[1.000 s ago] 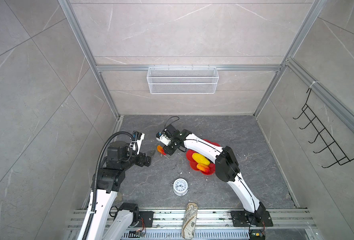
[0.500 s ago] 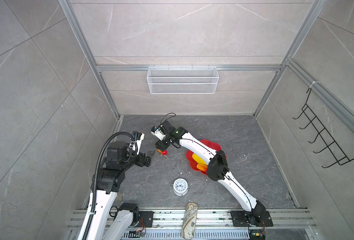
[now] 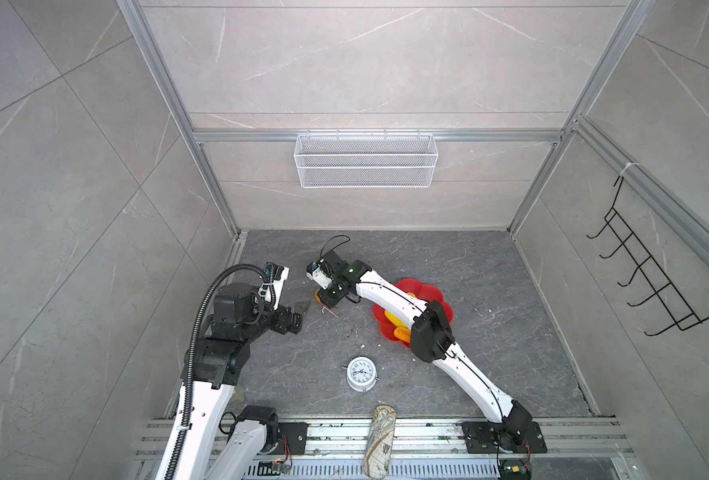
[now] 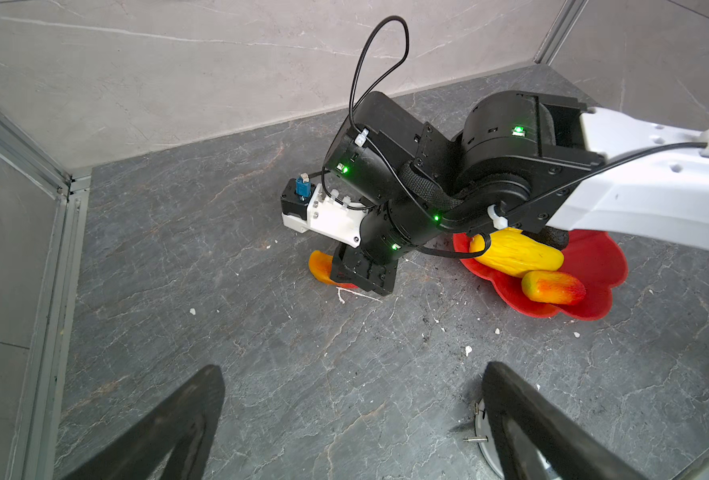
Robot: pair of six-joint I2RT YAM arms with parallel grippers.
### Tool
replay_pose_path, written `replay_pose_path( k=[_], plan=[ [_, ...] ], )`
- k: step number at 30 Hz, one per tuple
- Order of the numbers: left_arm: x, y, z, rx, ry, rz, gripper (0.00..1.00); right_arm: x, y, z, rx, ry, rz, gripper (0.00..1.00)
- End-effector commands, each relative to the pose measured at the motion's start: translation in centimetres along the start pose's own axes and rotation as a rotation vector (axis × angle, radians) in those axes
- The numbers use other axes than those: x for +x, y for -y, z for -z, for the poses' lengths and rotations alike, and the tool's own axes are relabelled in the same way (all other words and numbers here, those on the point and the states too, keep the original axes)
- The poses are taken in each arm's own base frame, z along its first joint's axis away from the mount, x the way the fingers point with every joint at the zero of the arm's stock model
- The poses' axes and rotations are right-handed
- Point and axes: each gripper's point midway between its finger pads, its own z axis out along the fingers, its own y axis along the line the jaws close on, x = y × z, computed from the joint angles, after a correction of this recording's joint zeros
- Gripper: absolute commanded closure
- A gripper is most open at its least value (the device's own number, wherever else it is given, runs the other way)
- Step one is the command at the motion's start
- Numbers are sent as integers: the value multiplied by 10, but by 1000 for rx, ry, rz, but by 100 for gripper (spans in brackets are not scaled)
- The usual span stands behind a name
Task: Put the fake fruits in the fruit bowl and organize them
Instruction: 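Lift the mango with the right gripper and carry it toward the bowl, then lower the mango into the red bowl and open the right gripper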
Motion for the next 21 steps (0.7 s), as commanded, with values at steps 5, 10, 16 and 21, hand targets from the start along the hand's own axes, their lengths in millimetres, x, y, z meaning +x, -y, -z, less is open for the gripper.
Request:
replay_pose_path(
  k=[5,10,16,21],
  plan=[
    [-6,1,5,2,29,-33,0,-9,-6,35,10,11,3,92],
    [-6,1,6,2,34,-35,0,-9,6,99,69,76,-29,98],
    [-7,2,6,4,36,-35,0,56,54,187,226,164,-234,100],
    [-7,2,5,9,32,-34,0,161,104,245,470,120,-476,100]
  ],
)
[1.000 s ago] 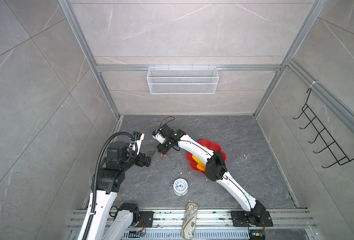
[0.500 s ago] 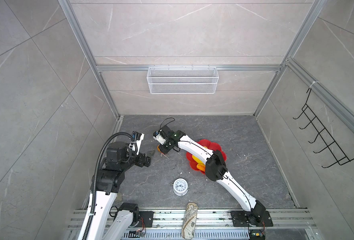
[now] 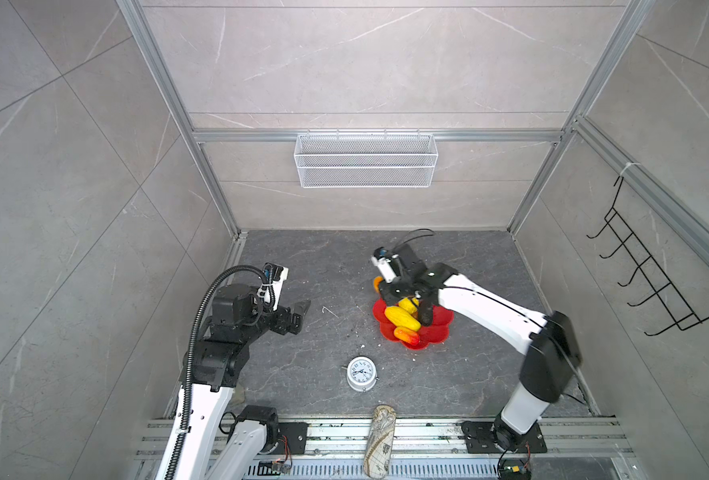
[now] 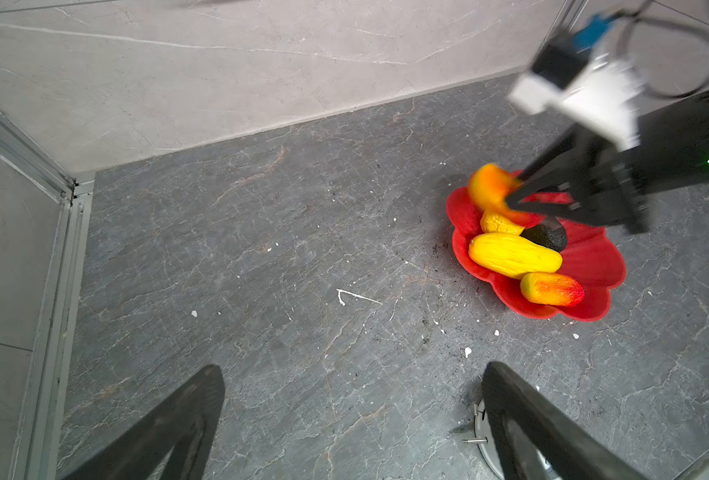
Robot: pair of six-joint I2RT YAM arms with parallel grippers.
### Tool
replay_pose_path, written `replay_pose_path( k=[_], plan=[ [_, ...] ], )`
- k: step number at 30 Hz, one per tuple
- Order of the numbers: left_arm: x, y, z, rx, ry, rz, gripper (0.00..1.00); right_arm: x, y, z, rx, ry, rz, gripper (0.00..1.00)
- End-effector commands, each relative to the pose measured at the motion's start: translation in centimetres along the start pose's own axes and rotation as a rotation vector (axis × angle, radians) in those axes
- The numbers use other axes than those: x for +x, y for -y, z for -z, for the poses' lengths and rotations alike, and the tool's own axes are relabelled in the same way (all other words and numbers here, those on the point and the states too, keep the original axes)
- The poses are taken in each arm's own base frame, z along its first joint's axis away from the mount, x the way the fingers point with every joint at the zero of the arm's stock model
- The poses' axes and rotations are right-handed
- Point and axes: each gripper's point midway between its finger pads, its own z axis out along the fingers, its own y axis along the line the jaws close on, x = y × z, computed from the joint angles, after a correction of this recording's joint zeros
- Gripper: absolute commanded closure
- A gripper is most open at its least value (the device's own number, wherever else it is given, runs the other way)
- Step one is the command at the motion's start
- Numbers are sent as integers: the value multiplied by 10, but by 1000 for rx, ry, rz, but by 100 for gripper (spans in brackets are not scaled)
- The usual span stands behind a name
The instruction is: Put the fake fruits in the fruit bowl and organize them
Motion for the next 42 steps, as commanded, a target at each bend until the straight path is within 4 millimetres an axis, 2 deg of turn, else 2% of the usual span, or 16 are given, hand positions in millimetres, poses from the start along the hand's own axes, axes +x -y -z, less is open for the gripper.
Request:
replay_pose_path(
  k=[1,5,8,18,22,23,25,28,29,32,34,35,39,41,42],
  plan=[
    [-5,2,1,13,20,-31,0,49,54,12,199,-31,-171,100],
    [-5,3,0,21,18,-31,0,88,92,33,292,-23,-290,100],
    [-6,3,1,21,21,-30,0,104,107,31,318,-48,-333,100],
    [-5,4,3,23,33,-29,0,123,107,-15,288,-110,-390,100],
    [-6,4,2,23,33,-28,0,126,107,-21,284,-121,-400,94],
    [-5,4,1,23,29,-26,0,125,107,-20,284,-117,-403,91],
    [-5,4,1,26,26,-25,0,124,107,-17,284,-111,-404,76],
    [-6,4,0,28,23,-23,0,121,109,-8,291,-90,-399,46],
    [-6,4,0,28,19,-22,0,119,111,-3,296,-77,-399,38],
    [-8,3,0,23,12,-6,0,111,114,17,305,-34,-385,22],
    [-9,-1,0,3,9,26,0,104,116,33,312,4,-364,15],
    [-10,-6,-1,-25,11,65,0,100,116,41,302,33,-340,3],
    [-9,-25,-20,-100,66,282,0,71,109,76,241,281,-237,0],
    [1,-41,-35,-172,104,372,0,66,122,94,304,462,-239,0],
    [11,-54,-42,-248,112,397,0,67,131,102,349,535,-254,0]
  ],
)
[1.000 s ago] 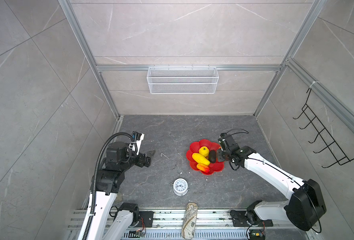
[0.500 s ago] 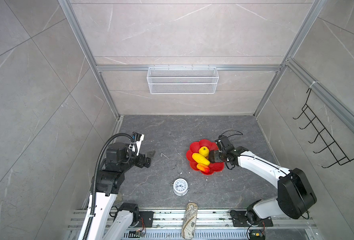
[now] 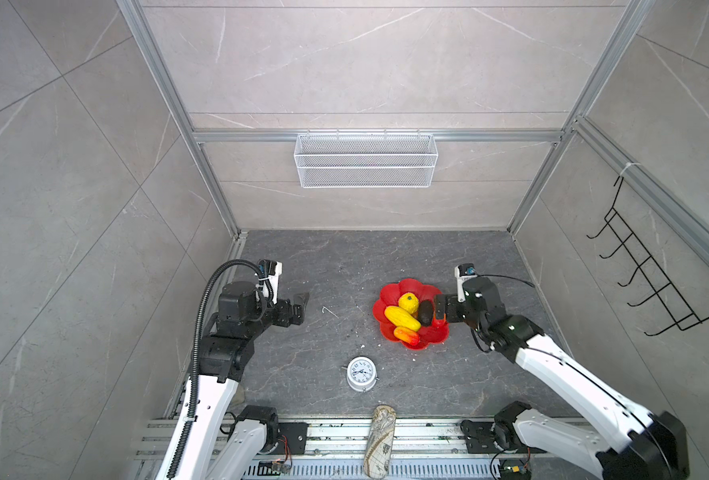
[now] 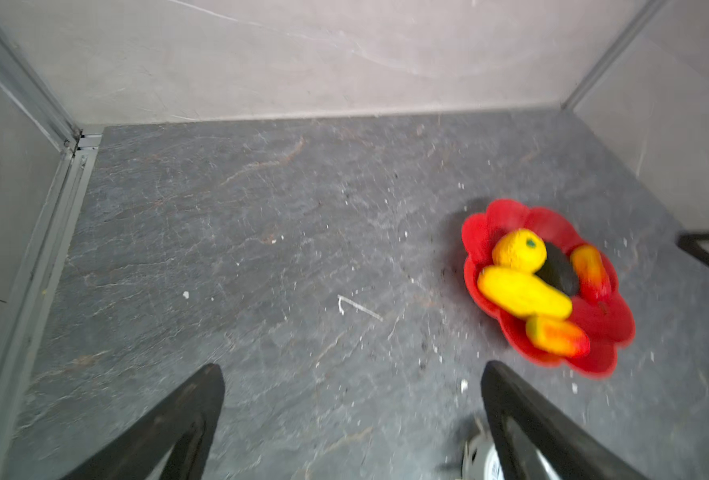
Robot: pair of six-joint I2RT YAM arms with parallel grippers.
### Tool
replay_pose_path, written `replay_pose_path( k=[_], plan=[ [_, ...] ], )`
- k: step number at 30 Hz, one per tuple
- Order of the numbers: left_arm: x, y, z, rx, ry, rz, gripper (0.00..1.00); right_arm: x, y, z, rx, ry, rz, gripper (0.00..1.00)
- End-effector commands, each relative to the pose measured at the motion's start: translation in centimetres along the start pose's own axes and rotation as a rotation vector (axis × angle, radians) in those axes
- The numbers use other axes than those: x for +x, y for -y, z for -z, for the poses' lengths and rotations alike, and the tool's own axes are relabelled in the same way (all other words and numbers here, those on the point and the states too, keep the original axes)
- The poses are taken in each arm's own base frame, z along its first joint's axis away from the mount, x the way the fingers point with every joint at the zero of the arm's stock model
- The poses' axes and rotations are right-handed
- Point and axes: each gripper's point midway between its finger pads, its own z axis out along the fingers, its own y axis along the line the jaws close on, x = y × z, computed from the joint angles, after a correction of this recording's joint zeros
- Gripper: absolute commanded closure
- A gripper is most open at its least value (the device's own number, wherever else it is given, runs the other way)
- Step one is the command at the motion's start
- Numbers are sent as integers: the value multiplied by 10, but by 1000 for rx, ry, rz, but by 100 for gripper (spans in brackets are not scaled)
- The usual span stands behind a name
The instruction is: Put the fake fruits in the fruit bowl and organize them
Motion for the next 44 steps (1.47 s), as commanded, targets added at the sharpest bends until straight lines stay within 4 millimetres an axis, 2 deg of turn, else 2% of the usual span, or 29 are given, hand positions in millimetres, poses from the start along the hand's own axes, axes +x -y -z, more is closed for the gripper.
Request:
replay_pose_path(
  k=[1,4,6,8,10,12,15,17,18,21,23,24,25,27,44],
  plan=[
    [3,-43,-23,-213,128,167,0,-21,29,11,115,269,3,0],
    [30,-80,-43,-392,188,130,0,-7,72,12,340,391,-12,0],
    [44,-100,-51,-489,222,125,0,8,92,7,455,404,-11,0],
    [58,-112,-57,-544,260,117,0,24,108,-5,535,369,-15,0],
    [63,-118,-57,-578,295,84,0,34,116,-21,573,332,-8,0],
    [62,-122,-58,-603,306,35,0,41,116,-38,566,325,-3,0],
    [63,-132,-68,-638,267,-18,0,35,112,-55,516,349,9,0],
    [68,-138,-78,-628,268,-10,0,38,120,-67,494,336,-16,0],
    [73,-142,-84,-614,277,2,0,41,127,-73,469,331,-45,0],
    [82,-158,-103,-602,264,10,0,47,130,-82,351,292,-88,0],
    [88,-167,-118,-568,241,44,0,53,136,-97,309,274,-110,0],
    [91,-165,-129,-534,198,32,0,50,138,-99,326,274,-103,0],
    [97,-165,-139,-520,150,23,0,56,136,-100,312,227,-114,0],
    [95,-164,-139,-513,181,18,0,51,138,-99,320,271,-106,0],
    [96,-163,-139,-510,170,16,0,53,131,-102,288,237,-79,0]
  ],
)
